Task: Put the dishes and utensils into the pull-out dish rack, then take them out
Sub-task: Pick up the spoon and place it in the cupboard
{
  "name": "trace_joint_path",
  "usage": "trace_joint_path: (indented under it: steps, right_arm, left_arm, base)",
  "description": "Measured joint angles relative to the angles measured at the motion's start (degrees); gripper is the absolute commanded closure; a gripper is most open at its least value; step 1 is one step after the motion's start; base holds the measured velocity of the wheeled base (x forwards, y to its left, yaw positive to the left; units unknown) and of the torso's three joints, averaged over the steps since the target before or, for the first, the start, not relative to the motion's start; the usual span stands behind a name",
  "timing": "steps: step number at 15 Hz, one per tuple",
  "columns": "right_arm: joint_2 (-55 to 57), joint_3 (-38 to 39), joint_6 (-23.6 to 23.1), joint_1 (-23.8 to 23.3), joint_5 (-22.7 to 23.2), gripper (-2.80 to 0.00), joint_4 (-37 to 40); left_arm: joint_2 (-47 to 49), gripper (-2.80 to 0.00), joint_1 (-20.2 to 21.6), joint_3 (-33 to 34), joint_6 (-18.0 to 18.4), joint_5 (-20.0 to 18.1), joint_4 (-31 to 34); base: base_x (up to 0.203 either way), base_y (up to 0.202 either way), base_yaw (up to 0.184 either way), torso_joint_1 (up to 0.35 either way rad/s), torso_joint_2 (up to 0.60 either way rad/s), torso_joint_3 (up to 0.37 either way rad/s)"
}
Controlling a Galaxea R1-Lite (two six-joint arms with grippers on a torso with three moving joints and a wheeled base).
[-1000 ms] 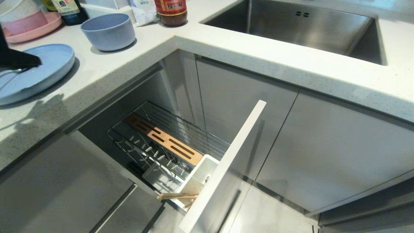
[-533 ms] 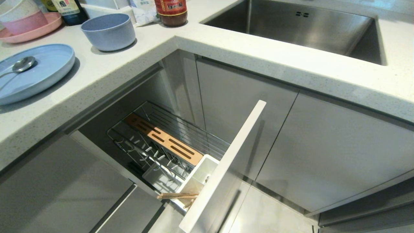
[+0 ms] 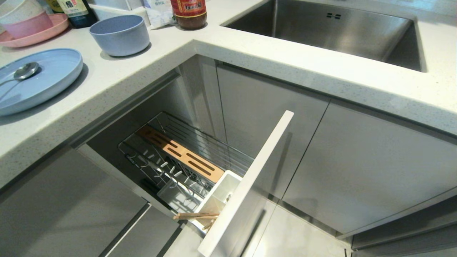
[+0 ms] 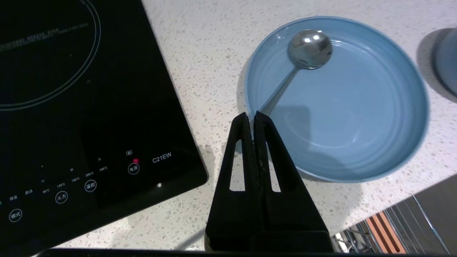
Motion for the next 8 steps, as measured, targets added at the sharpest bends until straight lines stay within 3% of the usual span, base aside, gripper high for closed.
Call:
trace_joint_path:
  steps: [2,4,8]
  right_arm:
    - [0.0,0.0,0.0,0.0,0.0,0.00,0.0]
    - [0.0,0.0,0.0,0.0,0.0,0.00,0.0]
    - [0.0,0.0,0.0,0.0,0.0,0.00,0.0]
  left_arm:
    - [2.8,0.00,3.1,-2.7,0.3,-3.2,2.0]
    - [5.5,0.00,6.8,-3.9,2.9,-7.5,2.1]
    - [9.1,0.00,12.6,-4.4,9.5,-20.1,2.8]
  base:
    - [0.000,0.000,0.000,0.000,0.00,0.000]
    - [0.000,0.000,0.000,0.000,0.00,0.000]
    - [0.000,0.000,0.000,0.000,0.00,0.000]
